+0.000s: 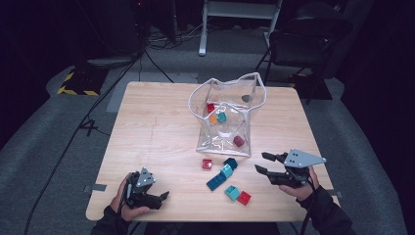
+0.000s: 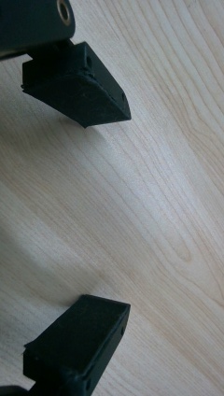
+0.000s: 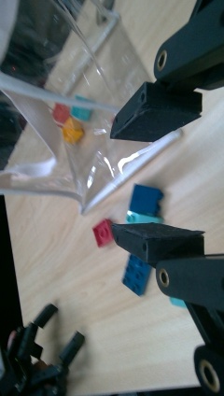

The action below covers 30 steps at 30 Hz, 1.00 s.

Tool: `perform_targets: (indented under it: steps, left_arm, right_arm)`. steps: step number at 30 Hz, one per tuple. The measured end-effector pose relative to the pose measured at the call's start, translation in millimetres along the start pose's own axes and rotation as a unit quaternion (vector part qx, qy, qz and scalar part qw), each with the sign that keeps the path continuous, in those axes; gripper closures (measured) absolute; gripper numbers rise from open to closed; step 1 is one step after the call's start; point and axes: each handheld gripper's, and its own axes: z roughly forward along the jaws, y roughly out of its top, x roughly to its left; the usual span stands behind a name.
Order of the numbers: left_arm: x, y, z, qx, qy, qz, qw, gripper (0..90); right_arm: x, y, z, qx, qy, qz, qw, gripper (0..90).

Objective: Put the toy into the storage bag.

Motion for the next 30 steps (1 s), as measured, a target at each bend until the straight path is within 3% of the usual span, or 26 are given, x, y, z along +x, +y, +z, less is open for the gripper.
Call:
perform_targets:
  steps: [3, 10, 13, 22, 30]
  left_arm:
    - [0.0, 0.0, 0.1, 0.0, 0.0, 0.0, 1.0, 9.2]
    - [0.0, 0.0, 0.0, 0.0, 0.0, 0.0, 1.0, 9.1]
    - [0.0, 0.0, 0.0, 0.0, 0.0, 0.0, 1.0, 9.2]
    - [0.0, 0.0, 0.0, 0.0, 0.0, 0.0, 1.0, 9.2]
    - [-0.1, 0.0, 0.0, 0.0, 0.0, 0.0, 1.0, 9.2]
  right_arm:
    - [5.4, -11.1, 2.8, 0.012, 0.009, 0.004, 0.9999, 47.4]
    - [22.1, -27.2, 10.3, 0.045, 0.02, -0.02, 0.9986, 45.7]
    - [27.0, -34.4, 12.8, 0.053, 0.029, -0.018, 0.998, 45.3]
    - [37.7, -55.3, 18.2, 0.062, 0.057, -0.006, 0.9964, 44.4]
    - [42.7, -62.9, 25.5, 0.074, 0.074, -0.003, 0.9945, 43.9]
